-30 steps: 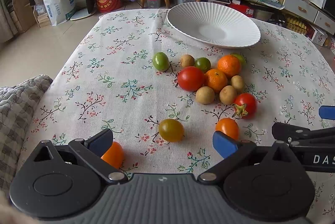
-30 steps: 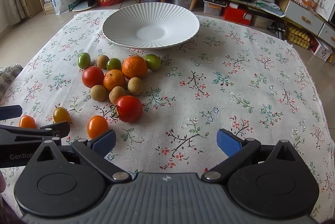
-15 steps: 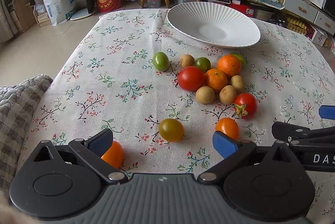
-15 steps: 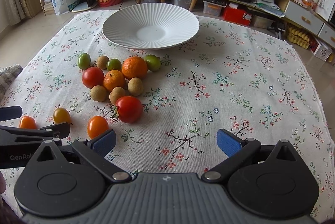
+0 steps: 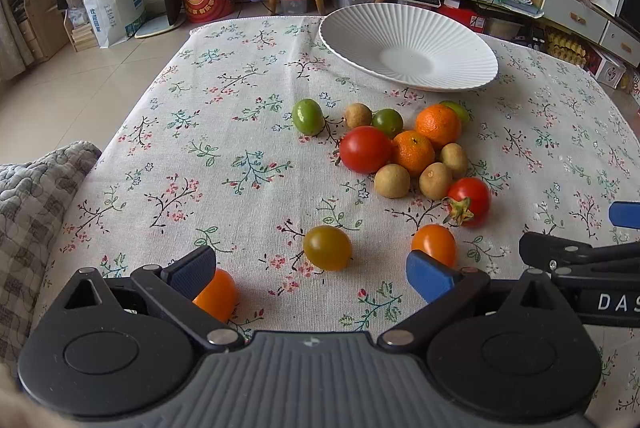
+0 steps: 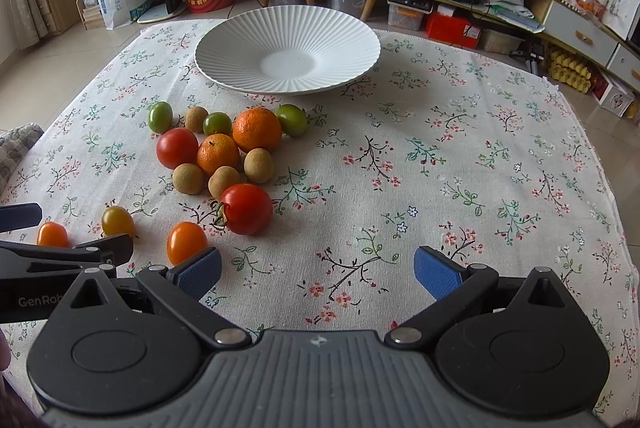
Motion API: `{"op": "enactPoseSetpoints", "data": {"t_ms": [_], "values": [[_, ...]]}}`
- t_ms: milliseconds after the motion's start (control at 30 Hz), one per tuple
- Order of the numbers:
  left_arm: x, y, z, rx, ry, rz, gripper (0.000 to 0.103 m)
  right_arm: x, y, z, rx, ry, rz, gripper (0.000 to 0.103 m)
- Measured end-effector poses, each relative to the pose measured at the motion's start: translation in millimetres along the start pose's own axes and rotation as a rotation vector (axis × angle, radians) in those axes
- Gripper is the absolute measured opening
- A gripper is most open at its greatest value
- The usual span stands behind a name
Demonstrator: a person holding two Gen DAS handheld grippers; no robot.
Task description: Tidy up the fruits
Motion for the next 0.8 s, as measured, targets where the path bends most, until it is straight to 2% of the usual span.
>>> {"op": "enactPoseSetpoints", "data": {"t_ms": [800], "values": [[-8.6,0.6,4.6,0.009,-0.013,0.008,0.096,-2.9,-7.9,0.4,-0.009,0.007,-0.017,0.102]]}}
Point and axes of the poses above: each gripper's, at about its wrist camera, not at the fingertips, and y roughly against the way its jaws point, x to its right, z to its underside, the point moved 8 cm from there along -y, roughly the way its jaws point, and after that the axes turned 4 degrees about -x, right-handed, at the moved point
